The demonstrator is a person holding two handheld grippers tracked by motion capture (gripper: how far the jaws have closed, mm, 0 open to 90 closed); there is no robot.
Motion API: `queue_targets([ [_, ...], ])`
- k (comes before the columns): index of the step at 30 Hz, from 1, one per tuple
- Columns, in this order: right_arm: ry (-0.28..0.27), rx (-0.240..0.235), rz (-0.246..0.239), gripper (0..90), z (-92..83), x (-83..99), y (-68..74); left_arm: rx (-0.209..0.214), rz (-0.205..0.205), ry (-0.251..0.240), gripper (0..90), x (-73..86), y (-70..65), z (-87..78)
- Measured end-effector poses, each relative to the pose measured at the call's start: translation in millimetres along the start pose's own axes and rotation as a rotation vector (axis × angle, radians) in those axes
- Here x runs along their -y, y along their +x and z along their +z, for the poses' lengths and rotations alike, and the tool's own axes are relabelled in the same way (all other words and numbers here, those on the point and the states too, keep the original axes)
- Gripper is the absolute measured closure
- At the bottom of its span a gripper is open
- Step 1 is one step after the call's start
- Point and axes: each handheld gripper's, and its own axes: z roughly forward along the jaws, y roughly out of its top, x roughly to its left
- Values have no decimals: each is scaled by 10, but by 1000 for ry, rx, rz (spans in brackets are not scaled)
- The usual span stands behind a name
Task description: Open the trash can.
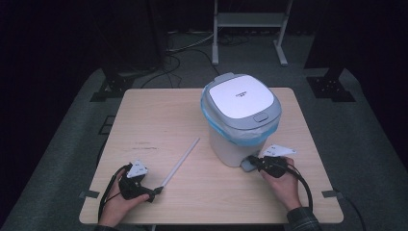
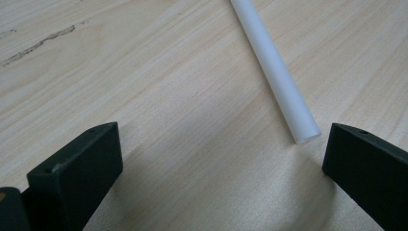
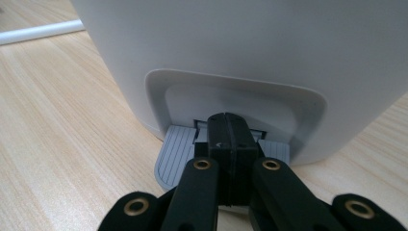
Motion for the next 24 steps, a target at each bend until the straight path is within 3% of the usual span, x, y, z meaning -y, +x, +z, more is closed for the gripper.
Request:
queue_targets([
  [16,31,-2,5,900,84,79,-9,0,-2,-1,0,0,-1,0],
  [24,22,-4,21,900,89,93,-14,-1,-2,0,0,0,-2,0],
])
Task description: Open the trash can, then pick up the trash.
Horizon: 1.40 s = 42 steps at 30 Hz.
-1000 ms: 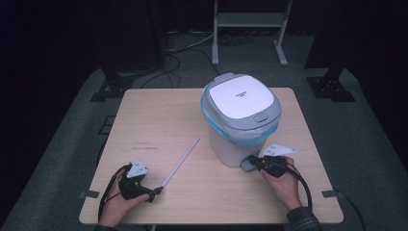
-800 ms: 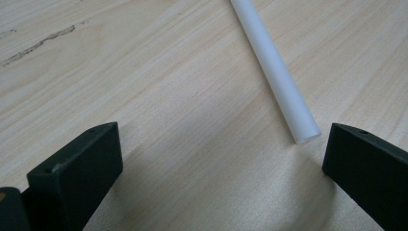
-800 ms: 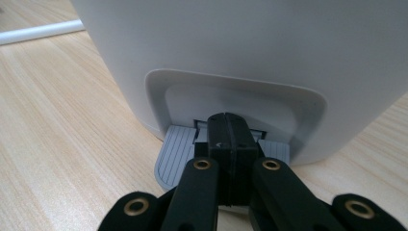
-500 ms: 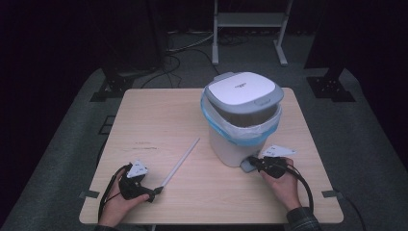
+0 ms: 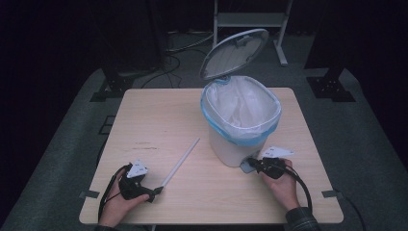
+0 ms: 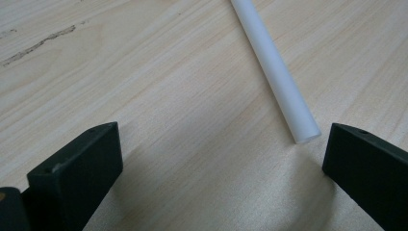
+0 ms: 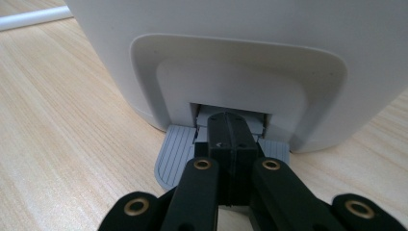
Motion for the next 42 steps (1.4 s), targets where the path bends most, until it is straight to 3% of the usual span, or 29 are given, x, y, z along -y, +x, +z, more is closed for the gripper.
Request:
queue_targets([
  [7,-4,-1,0,900,0,5,0,-17,0,5,22,-20,-12,-16],
  [9,-4,-1,-1,900,0,4,-1,-26,0,-17,22,-49,-22,-40],
  [21,-5,-2,-3,900,0,6,-2,21,-14,-60,38,-173,-144,-23],
  [29,-4,-1,-4,900,-1,6,0,25,0,-39,60,-226,-235,66],
  [38,-7,0,-6,900,-1,9,2,-2,3,-25,223,-242,-265,124],
  [42,-8,0,-5,900,-1,11,1,7,-2,-13,318,-219,-252,114],
])
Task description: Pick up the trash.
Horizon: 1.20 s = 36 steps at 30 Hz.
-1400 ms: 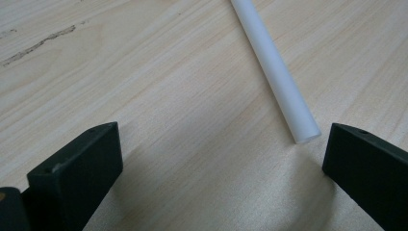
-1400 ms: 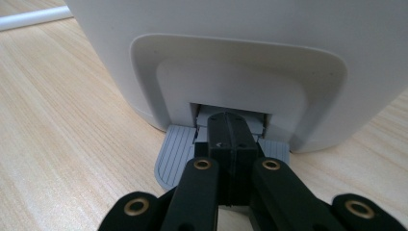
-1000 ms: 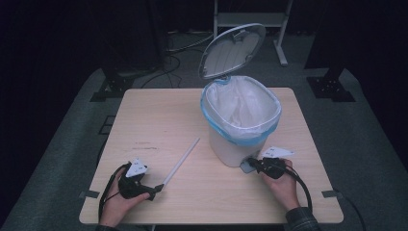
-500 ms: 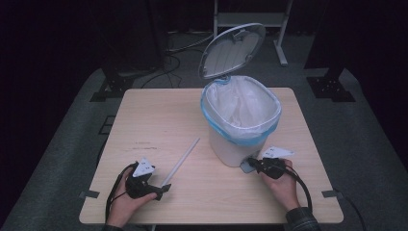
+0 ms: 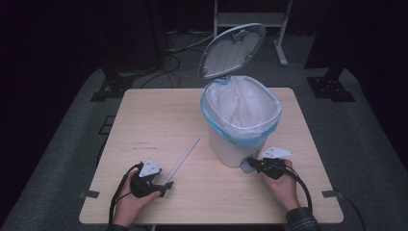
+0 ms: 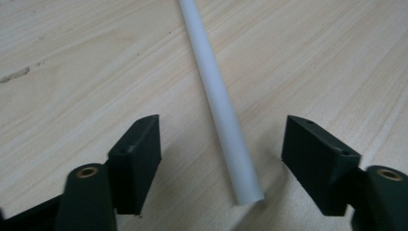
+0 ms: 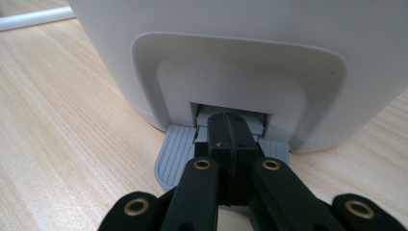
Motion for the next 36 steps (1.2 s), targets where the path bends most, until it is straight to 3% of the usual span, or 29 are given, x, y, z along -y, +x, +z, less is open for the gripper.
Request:
queue_targets([
  [14,-2,2,-2,900,0,2,2,-7,-6,-6,731,20,18,-57],
  [19,-2,1,-2,900,0,4,2,-13,-18,-8,787,28,31,-63],
  [36,-2,1,-3,900,0,3,2,-13,-39,-16,805,17,25,-92],
])
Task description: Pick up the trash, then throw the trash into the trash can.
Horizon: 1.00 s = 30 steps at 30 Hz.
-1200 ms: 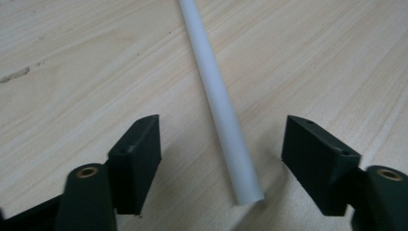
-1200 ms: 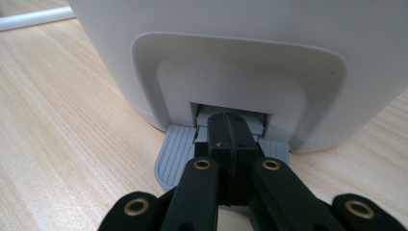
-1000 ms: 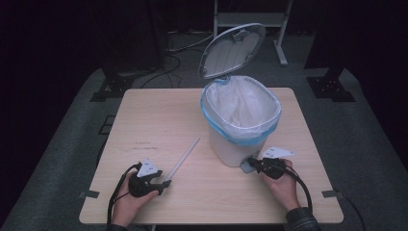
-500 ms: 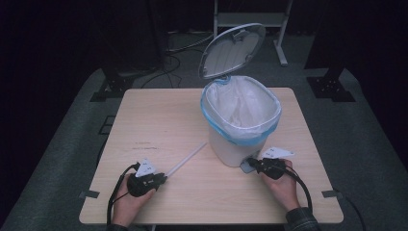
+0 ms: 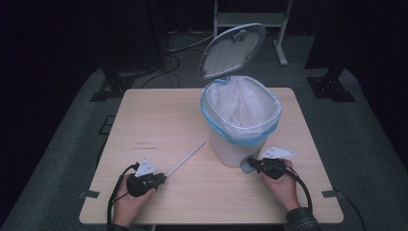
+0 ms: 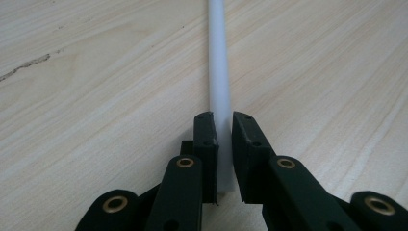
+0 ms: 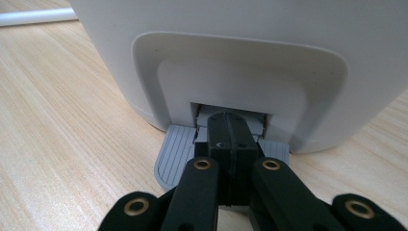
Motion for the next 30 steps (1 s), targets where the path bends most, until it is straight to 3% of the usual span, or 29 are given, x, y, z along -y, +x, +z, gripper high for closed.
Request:
queue_targets([
  [21,-2,2,-6,900,1,0,0,6,-20,-68,808,-46,37,-180],
  [30,-2,4,-8,900,0,0,2,41,-50,-183,809,-91,61,-361],
])
